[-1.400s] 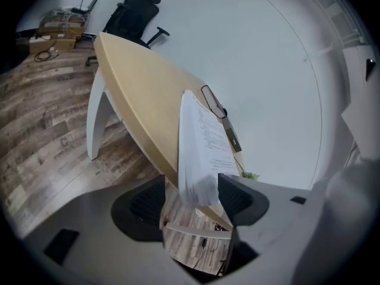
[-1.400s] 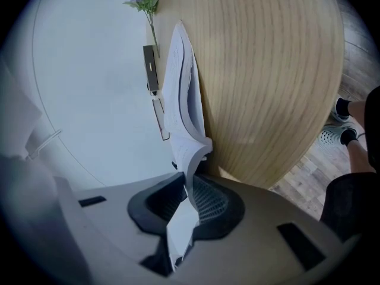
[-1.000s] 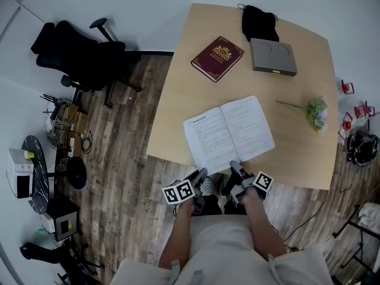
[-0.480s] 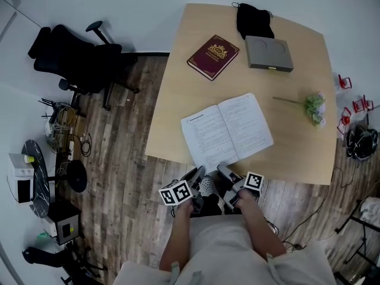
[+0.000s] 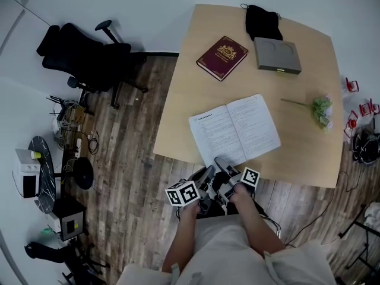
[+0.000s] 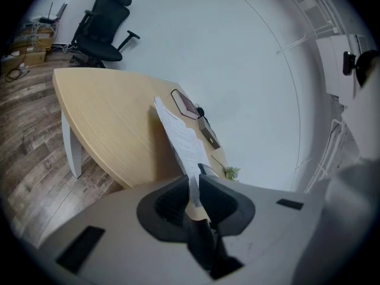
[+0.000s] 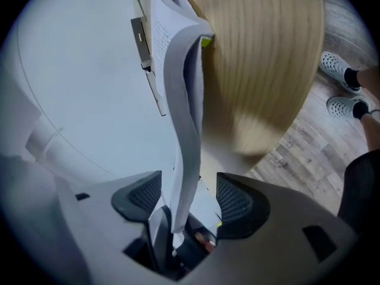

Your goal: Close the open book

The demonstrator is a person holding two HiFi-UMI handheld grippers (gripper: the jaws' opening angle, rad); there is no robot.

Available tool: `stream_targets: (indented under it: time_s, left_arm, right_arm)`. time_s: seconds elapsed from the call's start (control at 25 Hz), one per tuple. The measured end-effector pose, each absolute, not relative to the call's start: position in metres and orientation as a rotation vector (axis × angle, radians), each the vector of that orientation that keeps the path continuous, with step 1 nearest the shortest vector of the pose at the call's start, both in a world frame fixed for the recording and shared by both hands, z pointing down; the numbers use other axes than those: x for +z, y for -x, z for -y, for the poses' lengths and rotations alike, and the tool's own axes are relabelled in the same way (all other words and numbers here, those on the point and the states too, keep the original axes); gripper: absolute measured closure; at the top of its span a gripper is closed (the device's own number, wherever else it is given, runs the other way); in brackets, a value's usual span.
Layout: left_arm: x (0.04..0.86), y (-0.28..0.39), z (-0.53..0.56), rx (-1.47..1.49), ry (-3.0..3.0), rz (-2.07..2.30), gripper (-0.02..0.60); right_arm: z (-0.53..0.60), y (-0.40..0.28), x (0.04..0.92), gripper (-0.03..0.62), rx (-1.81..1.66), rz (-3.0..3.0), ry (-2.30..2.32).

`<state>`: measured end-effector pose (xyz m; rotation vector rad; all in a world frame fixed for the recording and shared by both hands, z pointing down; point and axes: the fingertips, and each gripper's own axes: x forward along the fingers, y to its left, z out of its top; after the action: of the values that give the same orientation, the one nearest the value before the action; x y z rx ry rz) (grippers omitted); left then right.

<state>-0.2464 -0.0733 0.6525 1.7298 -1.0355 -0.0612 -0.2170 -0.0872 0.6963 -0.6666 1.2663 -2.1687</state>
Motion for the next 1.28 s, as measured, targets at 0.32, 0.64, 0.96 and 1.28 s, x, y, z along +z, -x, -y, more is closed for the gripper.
stream_targets:
  time_s: [0.32, 0.64, 0.96, 1.28]
  left_arm:
    - [0.650, 0.246, 0.072, -0.030, -1.747, 1.030, 0.512]
    - [0.653, 0.266, 0.072, -0.075, -1.702, 1.076, 0.394]
    - [0.655, 0.283, 0.124, -0.267, -1.610, 1.036, 0.377]
    - [0.665, 0.267, 0.144, -0.313, -1.567, 0.926, 0.379]
  right_arm:
    - [0.104, 0.215, 0.690, 0.530, -2.052, -1.143, 0.686]
    - [0.104, 0.210, 0.685, 0.548, -2.032, -1.178, 0.668]
    - [0.103, 0.207, 0.682, 0.548, -2.036, -1.200, 0.652]
    - [0.101, 0.208, 0.682, 0.546, -2.038, -1.217, 0.681]
